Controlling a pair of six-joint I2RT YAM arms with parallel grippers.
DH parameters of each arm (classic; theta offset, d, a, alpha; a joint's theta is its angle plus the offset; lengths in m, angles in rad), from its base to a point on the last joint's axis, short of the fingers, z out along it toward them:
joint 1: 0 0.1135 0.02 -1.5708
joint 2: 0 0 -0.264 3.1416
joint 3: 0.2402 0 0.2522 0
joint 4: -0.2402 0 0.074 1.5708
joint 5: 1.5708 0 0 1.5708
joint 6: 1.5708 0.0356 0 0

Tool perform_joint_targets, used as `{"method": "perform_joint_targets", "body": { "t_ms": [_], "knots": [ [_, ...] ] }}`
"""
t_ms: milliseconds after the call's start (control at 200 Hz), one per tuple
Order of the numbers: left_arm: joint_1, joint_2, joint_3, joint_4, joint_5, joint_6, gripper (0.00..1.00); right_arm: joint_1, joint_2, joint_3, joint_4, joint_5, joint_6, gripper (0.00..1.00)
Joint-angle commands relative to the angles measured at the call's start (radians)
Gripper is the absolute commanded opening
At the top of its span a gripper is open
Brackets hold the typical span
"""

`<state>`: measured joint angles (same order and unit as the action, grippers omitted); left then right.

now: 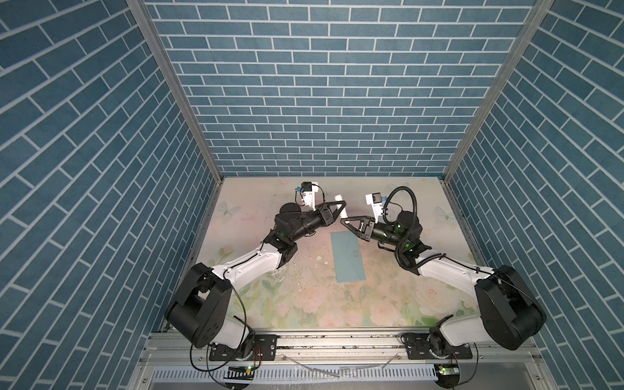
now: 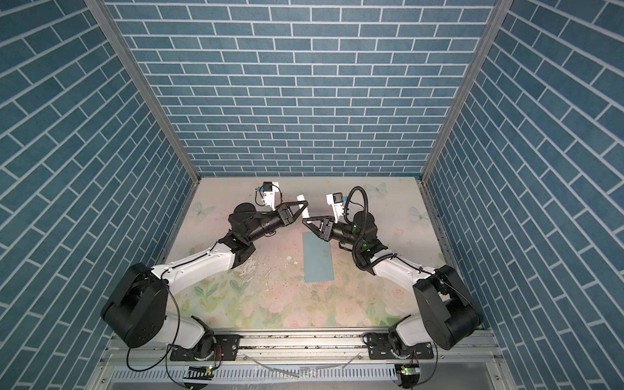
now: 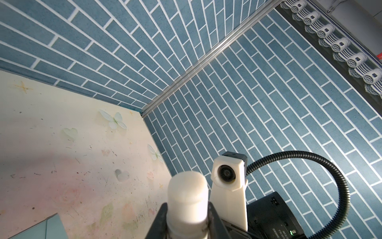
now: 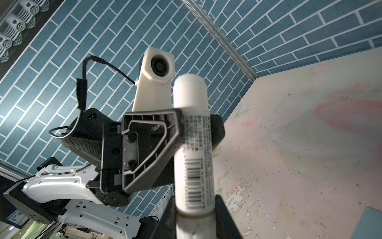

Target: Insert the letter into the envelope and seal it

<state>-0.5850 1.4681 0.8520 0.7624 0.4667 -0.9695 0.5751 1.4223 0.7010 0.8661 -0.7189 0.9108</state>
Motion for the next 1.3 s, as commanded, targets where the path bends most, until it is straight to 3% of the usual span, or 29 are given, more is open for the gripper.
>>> {"method": "perform_joint_targets", "body": {
  "t_ms": [0,115,205,310,455,640,755,880,1005,1295],
  "knots": [
    [-0.001,-0.025,-0.015,0.021,-0.006,0.027,0.00,0.003,-0.014,-0.010,0.013,0.023,0.010,0.10],
    [-0.001,-0.028,-0.020,-0.009,-0.016,0.053,0.00,0.006,-0.044,0.014,-0.120,0.085,-0.046,0.00],
    [-0.001,-0.033,-0.022,-0.046,-0.029,0.083,0.00,0.020,-0.099,0.052,-0.328,0.217,-0.160,0.00],
    [-0.003,-0.038,-0.022,-0.084,-0.044,0.111,0.00,0.077,-0.147,0.155,-0.659,0.481,-0.337,0.00],
    [-0.007,-0.040,-0.022,-0.113,-0.061,0.135,0.00,0.170,-0.118,0.304,-0.932,0.839,-0.473,0.00],
    [-0.012,-0.036,-0.024,-0.118,-0.074,0.141,0.00,0.314,-0.004,0.462,-1.081,1.268,-0.582,0.00],
    [-0.012,-0.035,-0.027,-0.120,-0.081,0.144,0.00,0.383,0.064,0.532,-1.111,1.464,-0.625,0.00],
    [-0.013,-0.032,-0.029,-0.113,-0.083,0.143,0.00,0.406,0.098,0.551,-1.099,1.467,-0.643,0.00],
    [-0.012,-0.032,-0.031,-0.106,-0.080,0.144,0.00,0.405,0.083,0.526,-1.064,1.381,-0.635,0.00],
    [-0.013,-0.029,-0.040,-0.058,-0.053,0.146,0.00,0.322,-0.037,0.375,-0.866,0.997,-0.577,0.00]
  ]
}}
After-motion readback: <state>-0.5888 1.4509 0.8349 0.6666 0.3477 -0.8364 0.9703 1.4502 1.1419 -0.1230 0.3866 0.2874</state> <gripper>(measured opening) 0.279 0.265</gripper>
